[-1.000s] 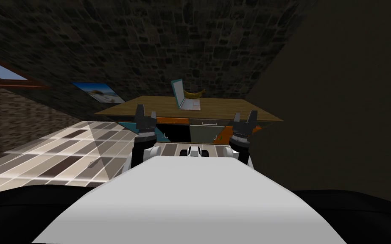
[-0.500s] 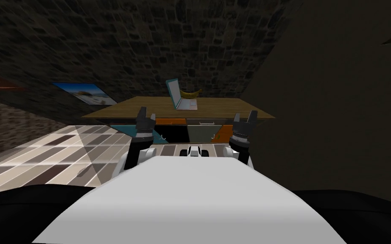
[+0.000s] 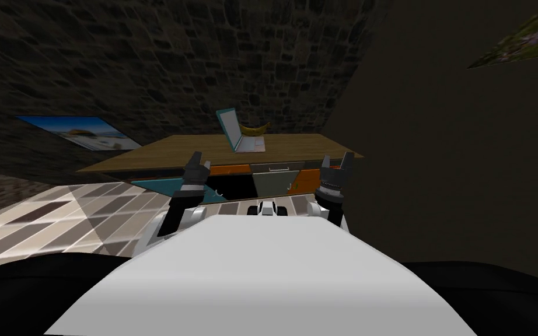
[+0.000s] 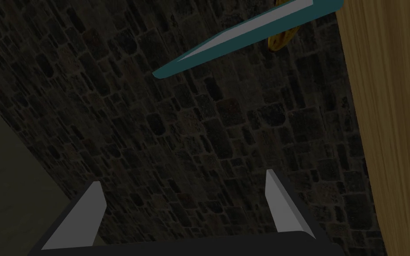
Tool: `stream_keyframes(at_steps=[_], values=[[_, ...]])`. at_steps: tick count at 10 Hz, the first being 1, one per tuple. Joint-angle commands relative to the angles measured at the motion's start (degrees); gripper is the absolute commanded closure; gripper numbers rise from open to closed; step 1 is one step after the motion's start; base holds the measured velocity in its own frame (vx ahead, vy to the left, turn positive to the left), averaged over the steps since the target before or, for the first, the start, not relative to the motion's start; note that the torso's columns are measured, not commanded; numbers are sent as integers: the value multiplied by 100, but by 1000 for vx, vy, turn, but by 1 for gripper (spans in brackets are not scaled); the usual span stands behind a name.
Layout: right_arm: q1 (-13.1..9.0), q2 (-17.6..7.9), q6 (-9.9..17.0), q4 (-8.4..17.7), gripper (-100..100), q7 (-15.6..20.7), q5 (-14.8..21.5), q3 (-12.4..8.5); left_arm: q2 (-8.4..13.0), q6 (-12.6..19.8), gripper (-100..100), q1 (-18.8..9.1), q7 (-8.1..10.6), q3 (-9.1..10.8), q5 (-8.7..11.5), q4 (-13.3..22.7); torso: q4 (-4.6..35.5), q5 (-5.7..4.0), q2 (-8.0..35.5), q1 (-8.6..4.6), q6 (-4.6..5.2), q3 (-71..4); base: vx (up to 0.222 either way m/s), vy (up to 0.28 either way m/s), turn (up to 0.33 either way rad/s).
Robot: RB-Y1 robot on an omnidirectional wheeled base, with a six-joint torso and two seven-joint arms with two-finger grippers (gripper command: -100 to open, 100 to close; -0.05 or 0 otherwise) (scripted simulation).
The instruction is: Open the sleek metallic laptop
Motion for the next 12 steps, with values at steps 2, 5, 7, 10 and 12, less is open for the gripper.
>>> stream_keyframes(at_steps=[2,5,7,10,12], values=[[0,0,0,0,0,0,0,0,419,491,-100,214,153,445,55,66,0,1,1,2,-2,0,10,-21,-155],[0,0,0,0,0,0,0,0,739,897,-100,410,264,792,84,112,0,0,0,1,-1,0,11,-21,-199],[0,0,0,0,0,0,0,0,979,1172,-100,539,339,1026,105,158,0,0,-1,0,0,0,13,-25,-209],[1,0,0,0,0,0,0,0,1394,1598,-100,730,452,1384,136,252,0,0,1,2,-2,0,15,-21,-188],[0,0,0,0,0,0,0,0,1690,1890,-100,857,529,1627,158,330,0,0,0,0,0,0,17,-22,-219]])
